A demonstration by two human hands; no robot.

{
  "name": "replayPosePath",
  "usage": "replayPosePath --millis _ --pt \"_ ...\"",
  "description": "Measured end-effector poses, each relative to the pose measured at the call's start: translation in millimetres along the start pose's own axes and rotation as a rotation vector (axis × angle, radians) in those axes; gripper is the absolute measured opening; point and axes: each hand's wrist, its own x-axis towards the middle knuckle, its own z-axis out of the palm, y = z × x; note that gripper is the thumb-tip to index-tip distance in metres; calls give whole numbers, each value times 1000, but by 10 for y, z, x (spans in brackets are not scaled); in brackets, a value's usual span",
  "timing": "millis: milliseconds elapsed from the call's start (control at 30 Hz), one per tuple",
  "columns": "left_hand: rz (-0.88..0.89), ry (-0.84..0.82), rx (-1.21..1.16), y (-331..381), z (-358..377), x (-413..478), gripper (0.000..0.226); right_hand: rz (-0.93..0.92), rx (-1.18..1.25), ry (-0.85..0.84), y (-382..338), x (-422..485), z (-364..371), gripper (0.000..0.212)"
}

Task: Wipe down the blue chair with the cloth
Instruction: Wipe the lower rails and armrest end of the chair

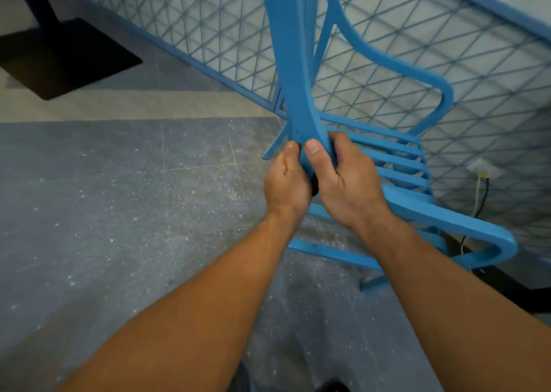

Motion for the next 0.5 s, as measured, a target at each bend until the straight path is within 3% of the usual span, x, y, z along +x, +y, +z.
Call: replayPosePath --millis 167,233,367,500 --pt "50 89 113 -183 366 -337 44 39 -88 229 283 -89 -90 51" --pt "113 92 168 -284 538 -462 49 33 -83 228 472 -143 -240 49" --pt "221 20 238 -482 669 -647 41 -38 0 173 739 -167 -476 68" --pt "73 18 202 -774 593 -720 33 -31 -24 137 819 -167 -497 76"
